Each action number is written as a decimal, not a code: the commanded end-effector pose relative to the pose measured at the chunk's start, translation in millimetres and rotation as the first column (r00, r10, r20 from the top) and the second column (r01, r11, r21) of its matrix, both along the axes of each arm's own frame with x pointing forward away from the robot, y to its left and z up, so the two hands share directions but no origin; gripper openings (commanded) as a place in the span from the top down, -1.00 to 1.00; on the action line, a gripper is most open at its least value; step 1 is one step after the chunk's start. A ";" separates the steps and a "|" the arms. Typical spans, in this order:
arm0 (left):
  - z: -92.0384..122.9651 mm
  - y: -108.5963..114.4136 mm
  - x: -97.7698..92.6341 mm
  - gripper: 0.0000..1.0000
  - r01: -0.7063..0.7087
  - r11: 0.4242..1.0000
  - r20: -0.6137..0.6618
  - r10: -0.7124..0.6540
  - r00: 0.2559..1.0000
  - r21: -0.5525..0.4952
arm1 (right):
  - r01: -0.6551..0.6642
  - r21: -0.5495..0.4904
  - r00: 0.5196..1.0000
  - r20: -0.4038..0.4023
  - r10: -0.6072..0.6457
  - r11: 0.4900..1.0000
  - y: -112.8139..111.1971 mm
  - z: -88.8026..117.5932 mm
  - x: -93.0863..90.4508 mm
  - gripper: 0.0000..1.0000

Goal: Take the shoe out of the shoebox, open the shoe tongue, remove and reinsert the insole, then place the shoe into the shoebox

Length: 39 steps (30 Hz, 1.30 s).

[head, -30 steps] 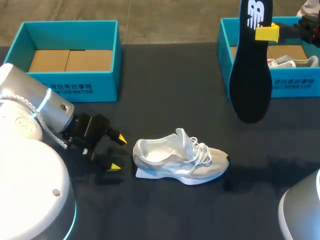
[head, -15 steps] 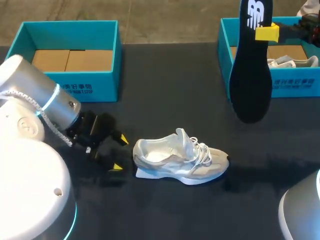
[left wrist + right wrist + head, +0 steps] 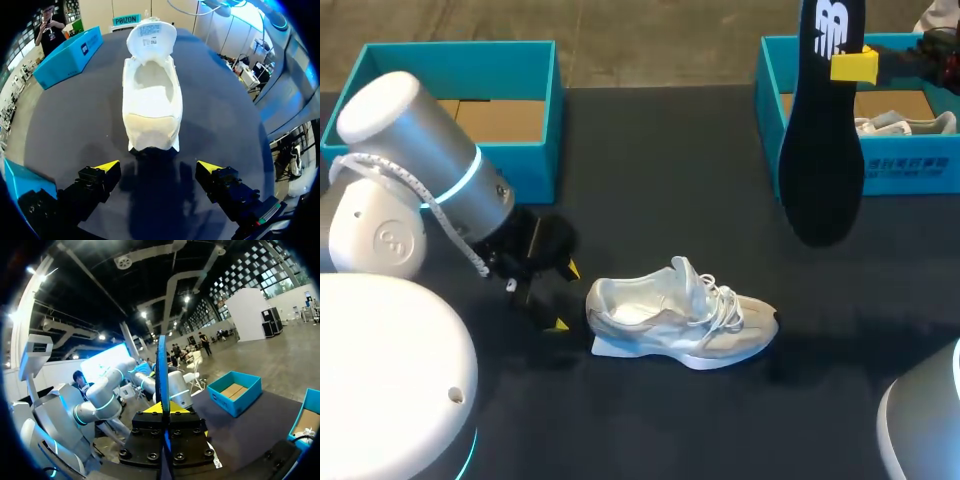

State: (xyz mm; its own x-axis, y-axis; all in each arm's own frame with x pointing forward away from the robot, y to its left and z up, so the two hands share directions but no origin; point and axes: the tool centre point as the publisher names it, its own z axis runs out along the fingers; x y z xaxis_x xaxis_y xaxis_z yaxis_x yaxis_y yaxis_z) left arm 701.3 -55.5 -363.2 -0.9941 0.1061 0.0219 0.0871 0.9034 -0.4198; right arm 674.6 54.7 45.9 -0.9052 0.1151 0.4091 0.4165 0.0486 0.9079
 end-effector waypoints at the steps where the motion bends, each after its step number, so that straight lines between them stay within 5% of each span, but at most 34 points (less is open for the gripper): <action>1: 5.1 -2.9 -6.7 -1.00 -0.046 0.985 0.077 0.034 0.996 0.165 | -0.001 -0.004 1.000 -0.003 0.001 1.000 1.4 0.7 1.7 1.00; 39: 5.9 -30.2 -1.9 -1.00 -0.019 0.946 0.093 -0.012 0.996 0.325 | -0.001 -0.004 1.000 -0.003 0.001 1.000 1.4 0.7 1.7 1.00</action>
